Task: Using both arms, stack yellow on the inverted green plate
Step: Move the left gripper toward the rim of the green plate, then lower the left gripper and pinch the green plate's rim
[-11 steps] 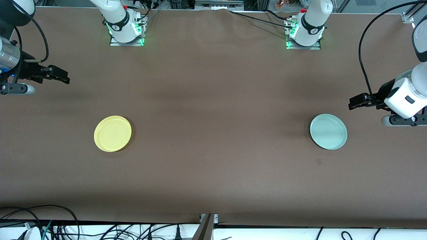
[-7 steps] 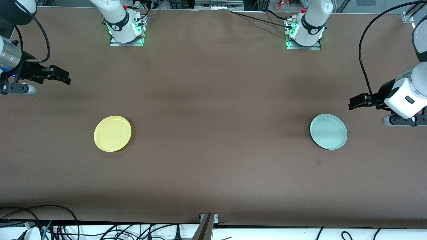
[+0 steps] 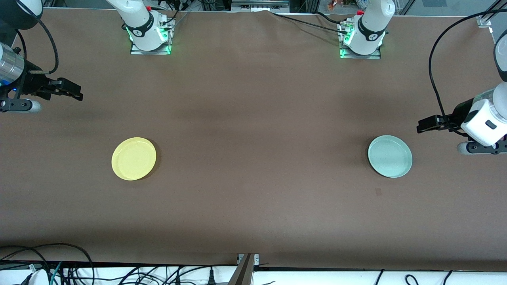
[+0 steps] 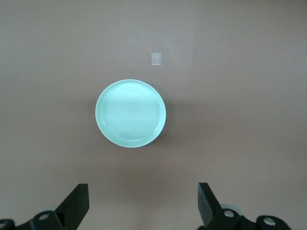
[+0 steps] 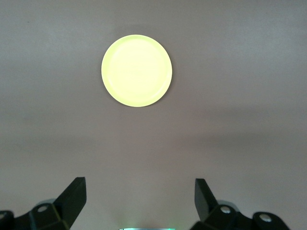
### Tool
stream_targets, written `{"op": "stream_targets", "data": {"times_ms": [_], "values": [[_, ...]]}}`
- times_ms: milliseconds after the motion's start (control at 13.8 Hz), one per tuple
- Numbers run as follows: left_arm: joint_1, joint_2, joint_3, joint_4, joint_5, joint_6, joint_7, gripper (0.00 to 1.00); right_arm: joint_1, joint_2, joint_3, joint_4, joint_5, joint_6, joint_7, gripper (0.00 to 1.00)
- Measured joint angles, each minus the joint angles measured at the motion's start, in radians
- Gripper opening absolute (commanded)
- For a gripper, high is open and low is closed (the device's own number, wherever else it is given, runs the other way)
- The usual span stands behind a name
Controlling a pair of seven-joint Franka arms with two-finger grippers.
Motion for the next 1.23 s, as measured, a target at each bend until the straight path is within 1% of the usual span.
{"op": "stream_targets", "data": {"times_ms": [361, 578, 794, 1011, 1227], "values": [[0.142, 0.084, 0.004, 0.000, -0.168, 0.003, 0.120, 1.00, 0.000, 0.000, 0.000, 0.000, 0.000, -0.001, 0.000, 1.00], [0.160, 0.142, 0.001, -0.008, -0.188, 0.052, 0.189, 1.00, 0.000, 0.000, 0.000, 0.000, 0.000, -0.007, 0.000, 1.00], [0.171, 0.169, 0.000, -0.031, -0.188, 0.103, 0.249, 1.00, 0.000, 0.000, 0.000, 0.000, 0.000, -0.009, 0.000, 1.00], [0.203, 0.184, 0.002, -0.093, -0.195, 0.217, 0.352, 1.00, 0.000, 0.000, 0.000, 0.000, 0.000, -0.010, 0.000, 1.00], [0.238, 0.225, 0.003, -0.201, -0.280, 0.370, 0.500, 1.00, 0.000, 0.000, 0.000, 0.000, 0.000, -0.011, 0.000, 1.00]]}}
